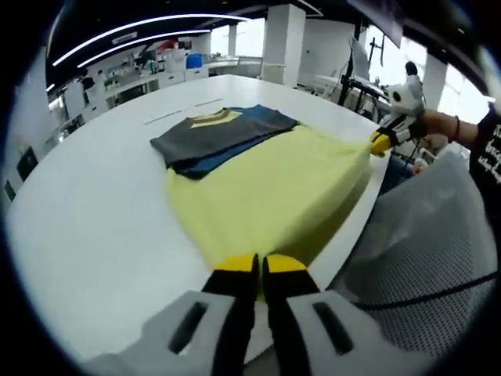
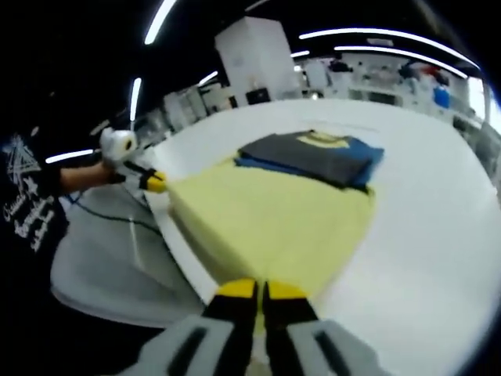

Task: Fold the garment on the visible template until the final outline fits inside the template.

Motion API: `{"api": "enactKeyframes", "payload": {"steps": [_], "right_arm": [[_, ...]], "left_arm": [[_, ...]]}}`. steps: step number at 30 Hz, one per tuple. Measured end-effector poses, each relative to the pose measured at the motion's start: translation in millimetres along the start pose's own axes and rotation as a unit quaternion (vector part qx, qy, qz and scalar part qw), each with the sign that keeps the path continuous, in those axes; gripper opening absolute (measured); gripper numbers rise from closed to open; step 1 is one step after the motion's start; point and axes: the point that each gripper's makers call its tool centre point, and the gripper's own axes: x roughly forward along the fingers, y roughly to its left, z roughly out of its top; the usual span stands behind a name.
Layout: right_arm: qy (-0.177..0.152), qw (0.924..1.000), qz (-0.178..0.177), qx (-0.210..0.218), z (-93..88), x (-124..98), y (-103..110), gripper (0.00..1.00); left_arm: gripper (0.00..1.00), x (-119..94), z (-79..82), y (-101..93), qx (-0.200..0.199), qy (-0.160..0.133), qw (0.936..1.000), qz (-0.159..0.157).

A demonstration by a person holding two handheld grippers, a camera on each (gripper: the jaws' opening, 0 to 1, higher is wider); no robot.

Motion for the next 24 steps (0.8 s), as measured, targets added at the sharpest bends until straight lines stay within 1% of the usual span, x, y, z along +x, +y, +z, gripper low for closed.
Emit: {"api": "enactKeyframes", "payload": {"steps": [4, 13, 15, 18, 22, 24], "right_arm": [[0.006, 1.0000, 0.006, -0.002, -5.8, -4, 8, 0.00], [0.015, 0.9997, 0.020, -0.005, -14.2, -14, 29, 0.00], [0.021, 0.9995, 0.023, -0.009, -16.5, -16, 33, 0.00], [0.030, 0.9990, 0.030, -0.016, -19.3, -19, 40, 0.00], [0.036, 0.9986, 0.031, -0.024, -20.9, -22, 45, 0.00], [0.037, 0.9985, 0.030, -0.027, -21.5, -24, 46, 0.00]], "left_arm": [[0.00, -7, -5.8, -3.6, -0.008, 0.000, 1.0000, -0.001], [0.00, -22, -12.2, -20.9, -0.021, -0.002, 0.9998, -0.004], [0.00, -25, -15.2, -23.7, -0.037, 0.000, 0.9993, -0.008], [0.00, -29, -17.5, -27.1, -0.045, 0.002, 0.9989, -0.011], [0.00, -35, -13.6, -32.2, -0.032, 0.004, 0.9994, -0.009], [0.00, -36, -14.2, -33.2, -0.031, 0.007, 0.9994, -0.010]]}}
